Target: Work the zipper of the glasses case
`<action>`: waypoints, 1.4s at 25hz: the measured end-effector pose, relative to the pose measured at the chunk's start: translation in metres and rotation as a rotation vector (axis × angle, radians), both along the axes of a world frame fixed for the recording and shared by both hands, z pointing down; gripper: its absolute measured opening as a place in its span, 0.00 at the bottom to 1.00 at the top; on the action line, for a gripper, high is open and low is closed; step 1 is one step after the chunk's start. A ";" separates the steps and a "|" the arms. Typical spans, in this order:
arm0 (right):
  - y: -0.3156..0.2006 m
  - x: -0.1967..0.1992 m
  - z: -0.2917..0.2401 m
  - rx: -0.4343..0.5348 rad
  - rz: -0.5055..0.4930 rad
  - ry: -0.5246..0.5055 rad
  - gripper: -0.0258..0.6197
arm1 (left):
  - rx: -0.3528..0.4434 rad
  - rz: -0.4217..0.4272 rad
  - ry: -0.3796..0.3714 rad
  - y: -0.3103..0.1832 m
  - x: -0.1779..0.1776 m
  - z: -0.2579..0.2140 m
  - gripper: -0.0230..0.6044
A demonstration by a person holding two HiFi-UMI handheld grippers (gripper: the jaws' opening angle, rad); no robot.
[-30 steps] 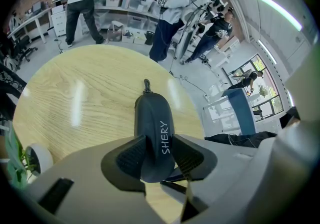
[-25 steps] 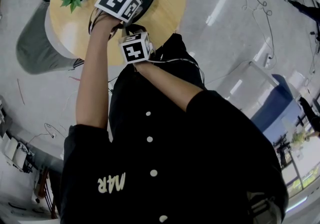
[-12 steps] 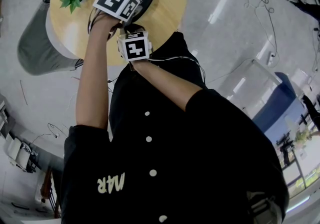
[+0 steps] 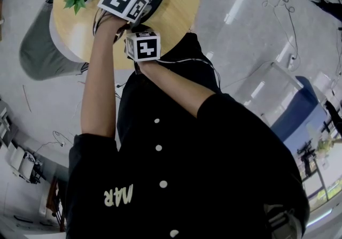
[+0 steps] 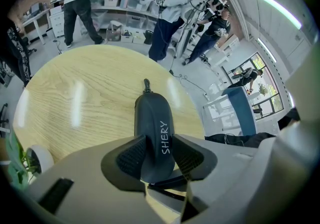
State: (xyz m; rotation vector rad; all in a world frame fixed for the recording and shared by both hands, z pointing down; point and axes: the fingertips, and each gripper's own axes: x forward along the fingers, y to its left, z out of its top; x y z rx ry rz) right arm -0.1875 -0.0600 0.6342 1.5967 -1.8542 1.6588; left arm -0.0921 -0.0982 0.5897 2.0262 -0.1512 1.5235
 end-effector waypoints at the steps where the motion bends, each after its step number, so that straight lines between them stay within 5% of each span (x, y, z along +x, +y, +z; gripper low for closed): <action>1: 0.000 0.000 0.000 0.002 0.006 -0.010 0.06 | -0.001 -0.001 0.000 0.000 0.000 0.000 0.29; 35: -0.017 -0.001 -0.006 0.037 0.208 -0.265 0.06 | -0.003 0.023 -0.001 0.000 0.001 -0.001 0.29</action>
